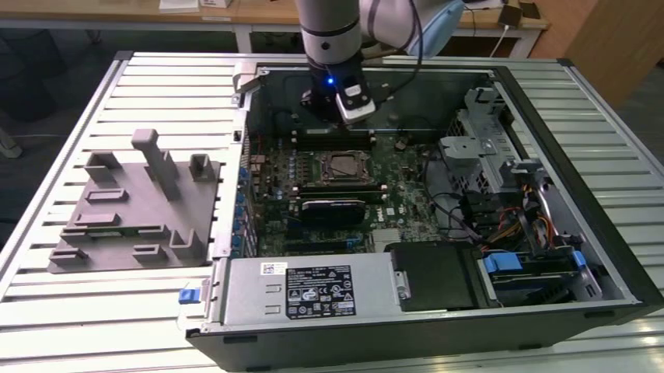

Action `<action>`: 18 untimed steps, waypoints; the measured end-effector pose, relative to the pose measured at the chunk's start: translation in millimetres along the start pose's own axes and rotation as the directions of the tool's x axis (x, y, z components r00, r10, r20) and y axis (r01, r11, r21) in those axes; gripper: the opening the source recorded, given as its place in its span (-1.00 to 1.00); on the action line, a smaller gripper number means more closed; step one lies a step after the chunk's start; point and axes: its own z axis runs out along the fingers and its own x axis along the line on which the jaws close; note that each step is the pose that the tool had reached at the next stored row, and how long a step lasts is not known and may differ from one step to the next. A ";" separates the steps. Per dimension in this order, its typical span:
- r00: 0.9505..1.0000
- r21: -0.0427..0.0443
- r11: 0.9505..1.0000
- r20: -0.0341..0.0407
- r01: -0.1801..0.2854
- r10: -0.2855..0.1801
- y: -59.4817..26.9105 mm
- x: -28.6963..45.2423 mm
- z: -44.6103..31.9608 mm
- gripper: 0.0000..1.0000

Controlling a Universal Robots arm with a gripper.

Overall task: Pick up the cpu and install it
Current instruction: 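Install the first cpu locking lever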

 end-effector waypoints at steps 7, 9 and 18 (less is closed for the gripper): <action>0.996 0.024 1.000 -0.085 -0.008 0.010 -3.0 -6.3 0.9 -0.79; 0.996 0.024 1.000 -0.085 -0.008 0.010 -4.2 -6.9 0.9 -0.79; 0.996 0.024 1.000 -0.084 -0.008 0.010 -17.2 -11.6 -0.3 -0.79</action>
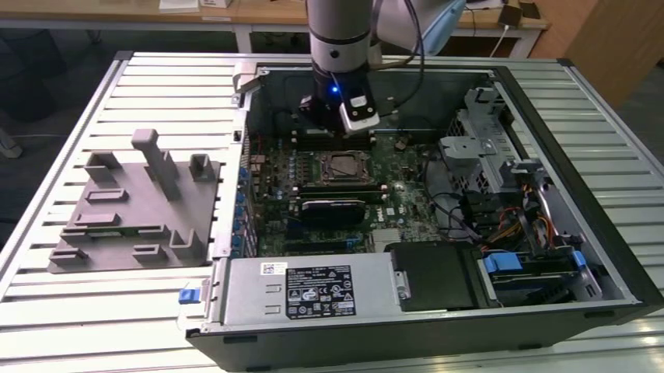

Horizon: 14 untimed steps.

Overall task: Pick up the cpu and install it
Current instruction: 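Install the first cpu locking lever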

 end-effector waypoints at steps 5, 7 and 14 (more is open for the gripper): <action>1.000 0.000 1.000 0.000 0.000 0.000 -4.9 -2.8 -0.2 -0.79; 1.000 0.001 1.000 0.000 0.002 -0.002 -5.4 -4.2 0.0 -0.79; 0.999 0.040 0.999 -0.008 0.036 -0.036 -5.3 -9.2 3.4 -0.79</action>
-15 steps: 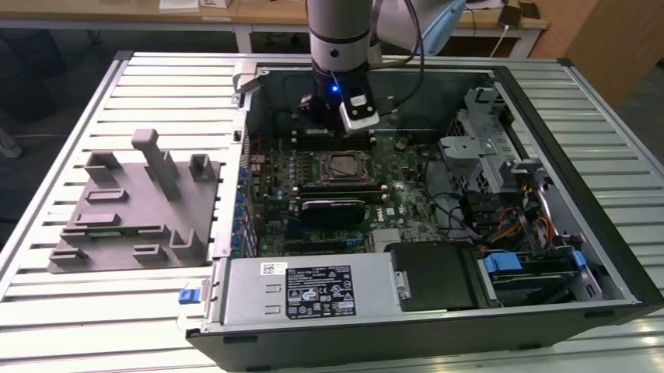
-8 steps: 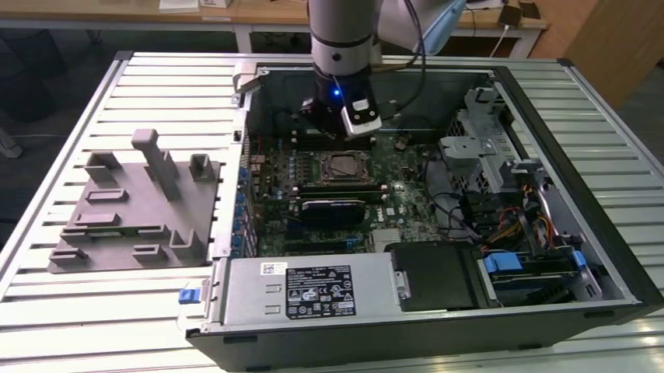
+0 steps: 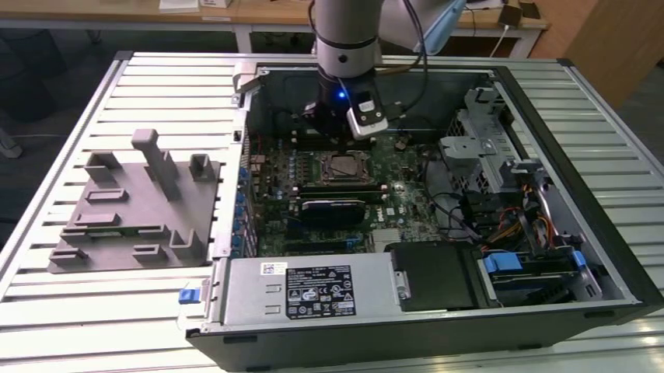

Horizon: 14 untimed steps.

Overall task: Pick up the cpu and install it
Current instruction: 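Install the first cpu locking lever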

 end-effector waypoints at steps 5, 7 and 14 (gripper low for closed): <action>1.000 0.012 1.000 -0.002 0.015 -0.015 -1.3 -1.4 1.2 -0.79; 1.000 0.012 1.000 -0.003 0.020 -0.019 -2.2 -2.3 1.9 -0.79; 0.999 0.012 0.999 -0.006 0.042 -0.042 -3.5 -6.0 4.9 -0.79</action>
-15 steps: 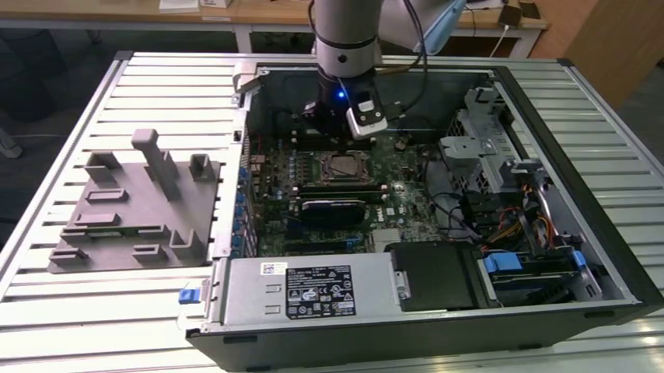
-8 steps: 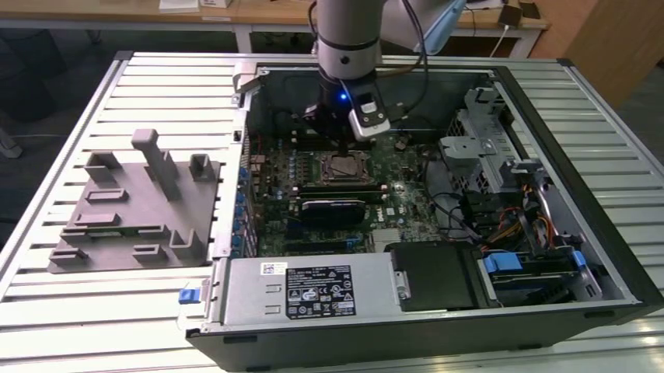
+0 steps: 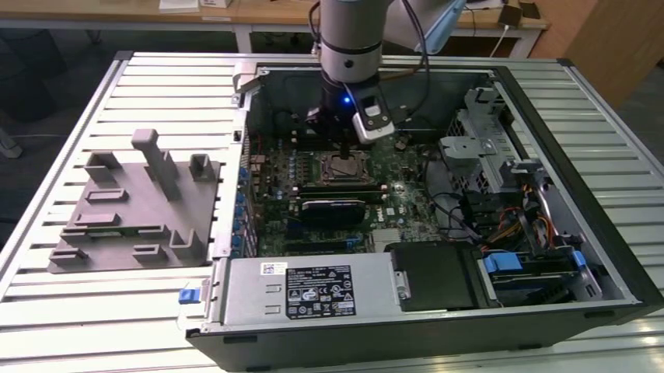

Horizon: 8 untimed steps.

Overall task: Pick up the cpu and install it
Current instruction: 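Install the first cpu locking lever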

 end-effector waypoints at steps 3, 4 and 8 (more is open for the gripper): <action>1.000 0.000 1.000 -0.001 0.007 -0.007 -1.7 -0.9 0.9 -0.79; 1.000 0.000 1.000 -0.001 0.008 -0.008 -2.9 -1.2 1.0 -0.79; 1.000 0.002 1.000 -0.001 0.010 -0.010 -8.0 -2.1 1.0 -0.79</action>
